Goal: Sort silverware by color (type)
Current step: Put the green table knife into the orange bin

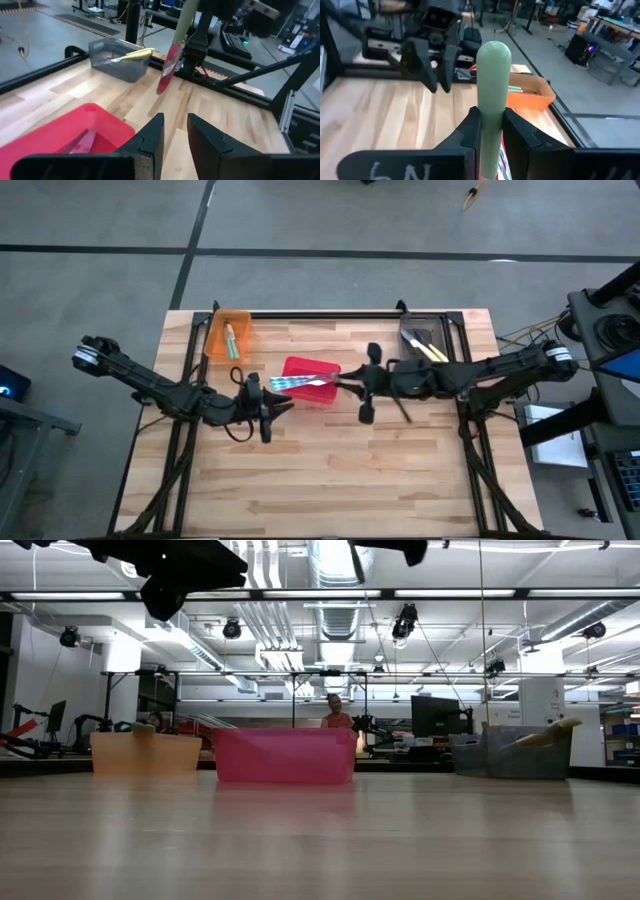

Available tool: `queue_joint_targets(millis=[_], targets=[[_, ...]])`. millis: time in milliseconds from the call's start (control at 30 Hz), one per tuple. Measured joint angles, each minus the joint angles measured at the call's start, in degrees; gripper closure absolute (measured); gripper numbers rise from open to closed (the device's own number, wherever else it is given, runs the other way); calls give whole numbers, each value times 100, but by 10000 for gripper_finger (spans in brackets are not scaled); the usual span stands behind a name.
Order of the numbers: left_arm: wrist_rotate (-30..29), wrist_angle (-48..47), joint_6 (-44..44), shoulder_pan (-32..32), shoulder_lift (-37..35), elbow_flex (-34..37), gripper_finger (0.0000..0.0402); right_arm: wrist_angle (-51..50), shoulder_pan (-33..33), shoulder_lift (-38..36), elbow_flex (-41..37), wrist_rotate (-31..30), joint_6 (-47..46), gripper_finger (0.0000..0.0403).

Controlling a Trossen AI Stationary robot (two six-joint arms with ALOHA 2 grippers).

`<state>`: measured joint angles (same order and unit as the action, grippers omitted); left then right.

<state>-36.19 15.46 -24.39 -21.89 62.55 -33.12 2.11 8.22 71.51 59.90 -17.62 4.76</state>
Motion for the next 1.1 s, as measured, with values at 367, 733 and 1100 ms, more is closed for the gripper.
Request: queue_joint_targets(millis=[367,733,1100], targets=[[-214,445,137,2,43,-2,327,-1749,16,1510,1744,-196,798,358],[-875,510,952,9,82,-2,233,-2454,90,2518,2771,-812,1290,358],[-876,1403,1329,166,662,0,196,-2372,104,2627,2870,-961,1518,359]])
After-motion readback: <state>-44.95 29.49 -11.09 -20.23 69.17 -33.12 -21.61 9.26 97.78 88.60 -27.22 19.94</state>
